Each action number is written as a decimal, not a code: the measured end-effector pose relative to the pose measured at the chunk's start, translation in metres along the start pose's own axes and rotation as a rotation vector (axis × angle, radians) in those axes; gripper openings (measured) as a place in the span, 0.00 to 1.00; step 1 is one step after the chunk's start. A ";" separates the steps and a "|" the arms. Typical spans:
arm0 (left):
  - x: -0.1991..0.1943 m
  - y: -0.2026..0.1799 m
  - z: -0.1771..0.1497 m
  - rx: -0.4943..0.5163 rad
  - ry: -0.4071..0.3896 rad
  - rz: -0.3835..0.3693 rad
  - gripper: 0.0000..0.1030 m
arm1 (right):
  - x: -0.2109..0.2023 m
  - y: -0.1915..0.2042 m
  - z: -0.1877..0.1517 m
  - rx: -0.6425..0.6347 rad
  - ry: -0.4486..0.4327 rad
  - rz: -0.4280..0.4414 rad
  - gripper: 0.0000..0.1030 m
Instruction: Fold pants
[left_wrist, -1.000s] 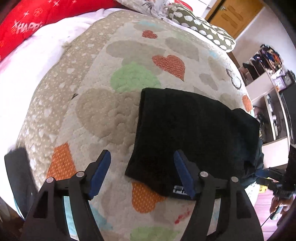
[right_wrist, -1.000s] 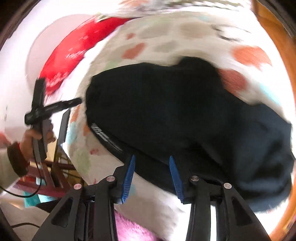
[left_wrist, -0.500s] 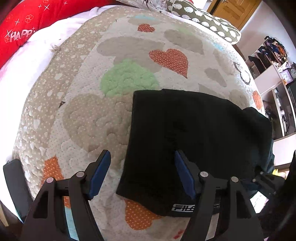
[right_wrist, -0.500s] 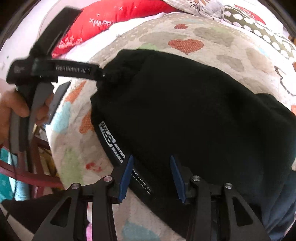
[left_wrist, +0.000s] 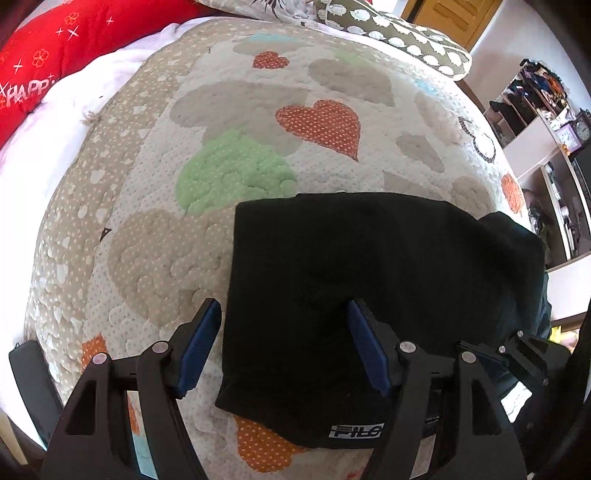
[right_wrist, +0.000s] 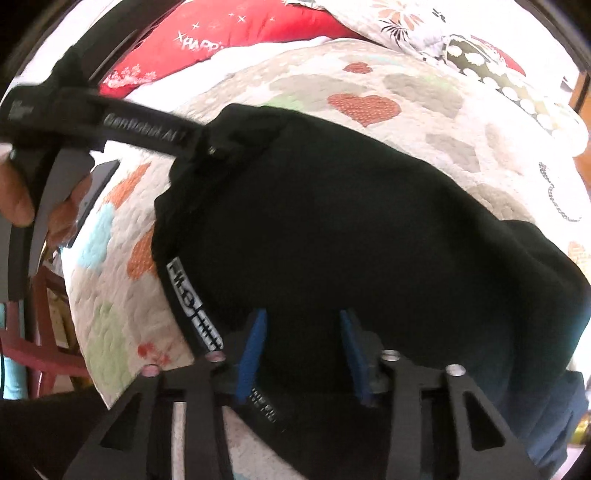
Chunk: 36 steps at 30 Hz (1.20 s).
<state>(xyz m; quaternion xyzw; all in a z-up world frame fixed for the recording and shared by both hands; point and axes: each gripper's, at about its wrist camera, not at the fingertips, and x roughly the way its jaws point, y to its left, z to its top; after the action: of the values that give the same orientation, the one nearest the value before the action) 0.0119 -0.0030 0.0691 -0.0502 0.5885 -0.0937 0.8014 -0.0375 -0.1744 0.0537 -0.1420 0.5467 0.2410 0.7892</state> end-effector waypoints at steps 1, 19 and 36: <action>0.000 -0.001 0.000 0.003 -0.002 -0.002 0.68 | 0.001 -0.002 0.001 0.005 0.000 0.011 0.20; -0.026 0.000 -0.010 0.053 -0.019 -0.058 0.25 | -0.022 -0.008 -0.006 0.127 -0.021 0.090 0.41; -0.040 0.006 0.010 -0.009 -0.012 -0.129 0.22 | -0.006 0.030 -0.025 -0.182 -0.019 -0.113 0.52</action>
<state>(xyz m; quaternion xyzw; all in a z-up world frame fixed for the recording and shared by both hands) 0.0101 0.0108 0.1088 -0.0922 0.5798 -0.1422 0.7969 -0.0747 -0.1628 0.0515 -0.2416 0.5063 0.2459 0.7904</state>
